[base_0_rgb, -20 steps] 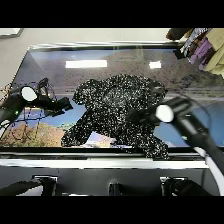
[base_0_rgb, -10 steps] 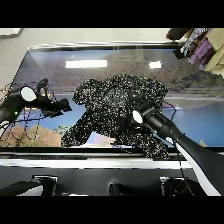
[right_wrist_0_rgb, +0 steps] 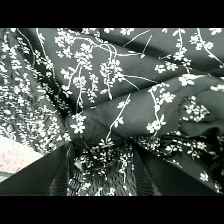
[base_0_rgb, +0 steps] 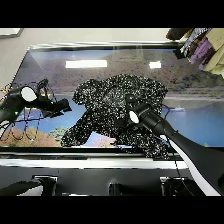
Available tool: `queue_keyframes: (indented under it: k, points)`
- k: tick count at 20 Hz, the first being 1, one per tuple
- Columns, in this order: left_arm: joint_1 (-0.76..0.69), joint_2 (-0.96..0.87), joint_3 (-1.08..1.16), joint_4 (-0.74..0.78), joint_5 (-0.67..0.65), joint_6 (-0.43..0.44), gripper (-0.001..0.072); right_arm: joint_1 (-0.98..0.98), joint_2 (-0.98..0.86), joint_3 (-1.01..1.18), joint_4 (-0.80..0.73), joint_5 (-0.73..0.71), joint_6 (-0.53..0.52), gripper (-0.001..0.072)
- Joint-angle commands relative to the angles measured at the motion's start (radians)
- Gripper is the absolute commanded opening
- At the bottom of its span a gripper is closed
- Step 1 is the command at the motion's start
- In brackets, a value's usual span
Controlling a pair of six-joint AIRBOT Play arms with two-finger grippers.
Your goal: Fold the clothes and pants, and hang the long-sleeved shirts on hangers.
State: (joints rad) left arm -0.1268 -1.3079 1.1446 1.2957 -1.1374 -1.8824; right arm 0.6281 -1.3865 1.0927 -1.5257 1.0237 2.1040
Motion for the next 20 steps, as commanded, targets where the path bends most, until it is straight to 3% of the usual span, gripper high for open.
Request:
queue_keyframes:
  k: [1,2,3,5,6,12,16,20]
  points:
    - [0.001,-0.001,0.000,0.000,0.000,-0.002,0.0533,0.001,-0.033,0.001,-0.003,-0.018,-0.002,0.0435]
    - [0.001,-0.001,0.000,0.000,0.000,-0.002,0.0532,0.001,-0.038,0.001,-0.020,-0.022,0.008,0.0428]
    - [0.001,-0.001,0.000,0.000,0.000,-0.002,0.0532,0.001,-0.039,0.001,-0.052,-0.028,0.032,0.0349]
    - [0.001,-0.001,0.000,0.000,0.000,-0.002,0.0533,0.000,-0.039,0.001,-0.116,-0.029,0.087,0.0098]
    - [0.001,-0.001,0.000,0.000,0.000,-0.002,0.0532,0.000,-0.037,0.001,-0.122,-0.027,0.088,0.0025]
    - [-0.017,0.000,0.006,-0.004,-0.027,0.036,0.0532,0.000,0.087,0.001,-0.163,0.107,0.093,0.0024]
    - [-0.172,-0.004,0.073,0.006,0.000,0.051,0.0532,0.000,0.196,0.001,-0.163,0.209,0.114,0.0024]
    - [-0.380,-0.100,0.239,0.185,-0.015,-0.059,0.0532,0.000,0.241,0.001,-0.162,0.259,0.122,0.0025]
